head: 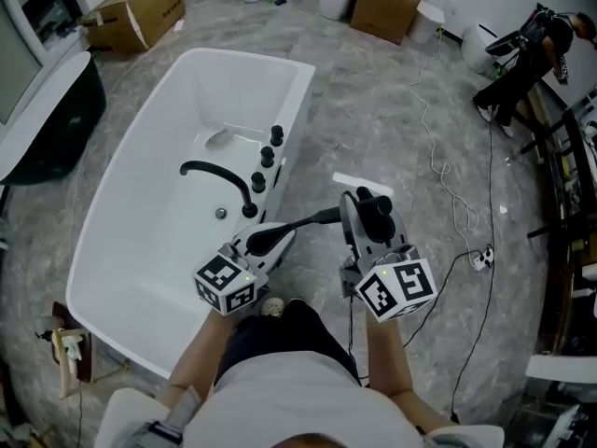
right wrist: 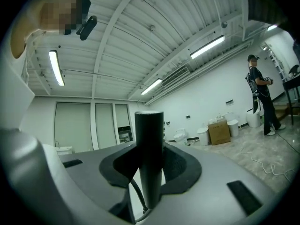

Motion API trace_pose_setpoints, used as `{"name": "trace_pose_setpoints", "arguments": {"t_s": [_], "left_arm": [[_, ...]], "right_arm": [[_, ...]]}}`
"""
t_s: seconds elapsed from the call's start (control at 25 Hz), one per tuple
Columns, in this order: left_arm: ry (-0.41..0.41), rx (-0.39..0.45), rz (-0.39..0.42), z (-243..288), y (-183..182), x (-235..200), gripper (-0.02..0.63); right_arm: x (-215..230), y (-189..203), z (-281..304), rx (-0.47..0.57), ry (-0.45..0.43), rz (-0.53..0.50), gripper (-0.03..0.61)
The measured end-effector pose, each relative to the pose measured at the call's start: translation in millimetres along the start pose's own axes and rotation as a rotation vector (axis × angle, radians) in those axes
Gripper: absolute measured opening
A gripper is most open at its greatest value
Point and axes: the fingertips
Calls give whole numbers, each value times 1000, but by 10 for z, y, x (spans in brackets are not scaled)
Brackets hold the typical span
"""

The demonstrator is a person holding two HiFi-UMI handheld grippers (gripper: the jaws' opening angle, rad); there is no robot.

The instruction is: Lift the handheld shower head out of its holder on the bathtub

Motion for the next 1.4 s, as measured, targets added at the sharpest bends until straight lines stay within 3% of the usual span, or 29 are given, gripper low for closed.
{"name": "trace_pose_setpoints", "arguments": {"t_s": [0.68,1.4], "left_arm": [[199,-61,10,608,96,493,20],[425,-99,35,1122,168,1058,20]], "right_arm": [[809,-177,-711,56,247,86,123],[1450,-550,-1756,218,507,136,123]]}}
Point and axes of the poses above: the fingertips, and each gripper's own axes: z forward along the fingers, x to its right, y out of its underside, and after that the axes turned 3 degrees about y, right-handed
